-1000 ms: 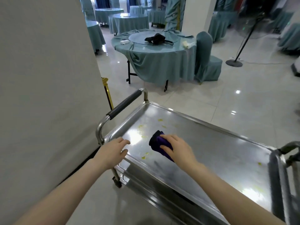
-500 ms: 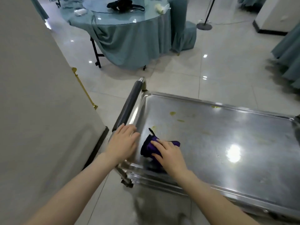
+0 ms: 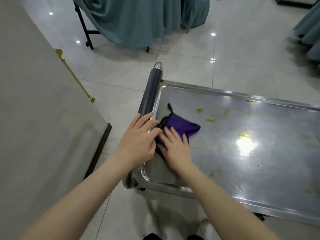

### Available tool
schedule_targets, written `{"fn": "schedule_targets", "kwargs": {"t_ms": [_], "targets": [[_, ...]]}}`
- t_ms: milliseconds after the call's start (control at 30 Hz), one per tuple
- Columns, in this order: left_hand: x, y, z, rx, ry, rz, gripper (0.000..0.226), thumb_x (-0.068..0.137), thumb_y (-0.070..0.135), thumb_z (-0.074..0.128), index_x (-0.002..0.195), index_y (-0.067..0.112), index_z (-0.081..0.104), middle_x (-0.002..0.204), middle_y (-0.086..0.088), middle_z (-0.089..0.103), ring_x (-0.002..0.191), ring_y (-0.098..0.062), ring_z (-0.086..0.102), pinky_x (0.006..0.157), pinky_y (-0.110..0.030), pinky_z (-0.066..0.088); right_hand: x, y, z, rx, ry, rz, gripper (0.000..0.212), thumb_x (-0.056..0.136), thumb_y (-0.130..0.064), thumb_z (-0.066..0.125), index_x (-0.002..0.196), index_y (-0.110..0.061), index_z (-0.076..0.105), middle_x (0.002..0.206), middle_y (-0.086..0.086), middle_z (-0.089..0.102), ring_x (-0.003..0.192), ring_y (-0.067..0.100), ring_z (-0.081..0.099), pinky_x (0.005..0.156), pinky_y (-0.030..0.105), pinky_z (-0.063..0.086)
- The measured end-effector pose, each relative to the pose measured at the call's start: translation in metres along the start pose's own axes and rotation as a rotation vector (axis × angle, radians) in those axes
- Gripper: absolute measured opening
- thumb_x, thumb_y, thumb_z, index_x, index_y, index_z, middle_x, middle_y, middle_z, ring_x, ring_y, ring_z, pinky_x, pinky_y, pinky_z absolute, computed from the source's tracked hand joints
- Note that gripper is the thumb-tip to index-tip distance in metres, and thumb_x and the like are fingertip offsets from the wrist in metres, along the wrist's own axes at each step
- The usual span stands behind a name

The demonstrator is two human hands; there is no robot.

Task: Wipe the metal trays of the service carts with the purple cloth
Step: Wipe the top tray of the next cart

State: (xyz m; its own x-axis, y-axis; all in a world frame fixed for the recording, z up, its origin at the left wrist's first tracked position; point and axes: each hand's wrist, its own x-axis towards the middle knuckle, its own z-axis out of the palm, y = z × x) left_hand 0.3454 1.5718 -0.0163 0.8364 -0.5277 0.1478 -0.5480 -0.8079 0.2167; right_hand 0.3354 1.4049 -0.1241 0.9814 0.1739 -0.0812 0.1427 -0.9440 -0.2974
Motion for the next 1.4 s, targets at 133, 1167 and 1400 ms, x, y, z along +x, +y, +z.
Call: {"fn": "schedule_targets", "kwargs": {"t_ms": [133,1167,1400], "targets": [[0.001,0.000,0.002,-0.001,0.011,-0.022,0.039,0.080,0.014,0.056,0.117,0.018,0.065,0.134,-0.003,0.056,0.140,-0.024,0.034,0.119,-0.043,0.018,0.064,0.006,-0.012,-0.001,-0.042,0.191,0.053,0.101,-0.049,0.031,0.151,-0.037,0.022,0.161,-0.009,0.014,0.149,0.014,0.005,0.117,0.052,0.004],[0.002,0.064,0.080,0.043,-0.243,-0.206,0.054,0.095,0.031,0.040,0.147,0.021,0.027,0.156,-0.006,0.022,0.146,-0.027,0.009,0.118,-0.050,0.011,-0.064,0.074,-0.010,-0.013,0.074,0.247,0.050,0.098,-0.048,0.042,0.147,-0.039,0.035,0.158,-0.008,0.027,0.147,0.015,0.019,0.117,0.054,0.012],[-0.015,0.056,0.114,0.007,-0.353,-0.233,0.068,0.094,0.053,0.038,0.152,0.032,0.009,0.161,-0.004,0.001,0.147,-0.030,0.005,0.116,-0.055,0.019,-0.061,0.103,-0.018,0.010,0.084,0.314,0.050,0.100,-0.049,0.036,0.148,-0.039,0.031,0.159,-0.009,0.022,0.148,0.015,0.015,0.119,0.053,0.006]]}}
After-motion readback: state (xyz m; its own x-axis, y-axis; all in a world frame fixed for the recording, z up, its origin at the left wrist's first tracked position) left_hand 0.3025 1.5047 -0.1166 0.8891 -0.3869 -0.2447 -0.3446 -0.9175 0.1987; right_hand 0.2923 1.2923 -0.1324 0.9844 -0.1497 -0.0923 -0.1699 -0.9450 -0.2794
